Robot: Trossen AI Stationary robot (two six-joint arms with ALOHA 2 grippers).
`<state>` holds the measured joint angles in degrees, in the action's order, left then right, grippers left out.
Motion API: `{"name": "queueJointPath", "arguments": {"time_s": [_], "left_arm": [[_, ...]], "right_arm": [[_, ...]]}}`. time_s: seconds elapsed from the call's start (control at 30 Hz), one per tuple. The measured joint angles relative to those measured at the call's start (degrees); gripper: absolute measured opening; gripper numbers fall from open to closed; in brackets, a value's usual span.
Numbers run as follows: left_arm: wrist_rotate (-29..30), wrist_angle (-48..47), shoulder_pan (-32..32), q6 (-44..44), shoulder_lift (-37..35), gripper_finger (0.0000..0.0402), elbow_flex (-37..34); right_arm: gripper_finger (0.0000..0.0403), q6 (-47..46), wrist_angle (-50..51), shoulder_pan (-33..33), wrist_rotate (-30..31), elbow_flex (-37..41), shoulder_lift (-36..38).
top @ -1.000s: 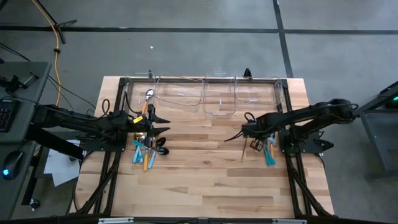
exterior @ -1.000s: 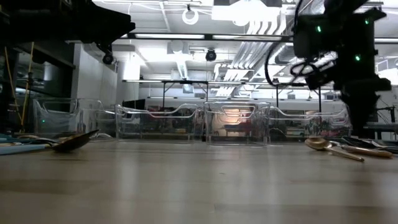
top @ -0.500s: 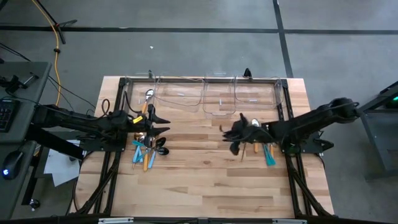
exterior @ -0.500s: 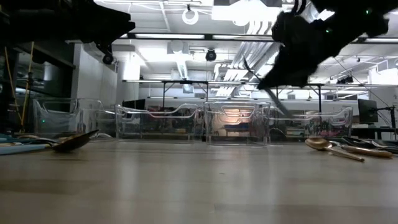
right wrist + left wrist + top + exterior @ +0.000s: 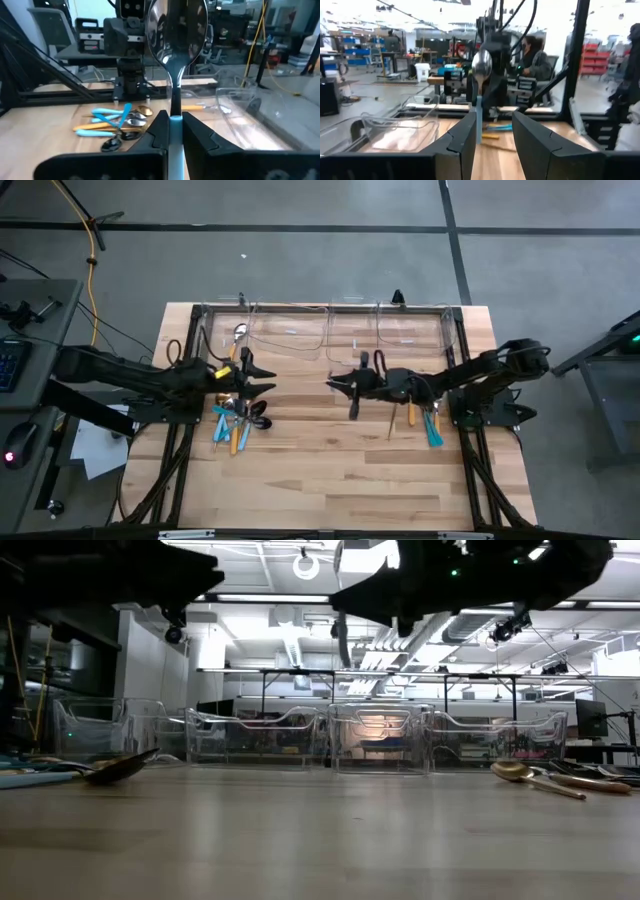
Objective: Sort silverware by color (type)
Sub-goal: Put the blue spoon into the middle left transparent bin
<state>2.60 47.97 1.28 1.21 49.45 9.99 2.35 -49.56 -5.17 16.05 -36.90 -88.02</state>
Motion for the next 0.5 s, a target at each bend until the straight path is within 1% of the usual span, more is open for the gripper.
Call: {"name": "queueJointPath", "arguments": {"time_s": [0.1, 0.27, 0.4, 0.5], "left_arm": [[1.31, 0.22, 0.00, -0.85, 4.47, 0.0117, 1.82], [2.48, 0.02, 0.00, -0.87, 12.44, 0.0117, 6.08], [2.47, -0.04, 0.04, -1.81, 15.71, 0.0117, 8.28], [2.48, 0.04, 0.04, -1.67, 16.68, 0.0117, 9.20]], "right_arm": [[0.0015, 1.60, -0.02, 0.74, -0.17, -0.59, -1.00], [0.0014, 1.57, -0.44, 1.17, -0.15, -0.58, -1.23], [0.0014, 1.56, -0.84, 1.17, -0.72, -0.58, -1.23], [0.0014, 1.15, -1.38, 1.01, -1.68, -0.58, -1.23]]}}
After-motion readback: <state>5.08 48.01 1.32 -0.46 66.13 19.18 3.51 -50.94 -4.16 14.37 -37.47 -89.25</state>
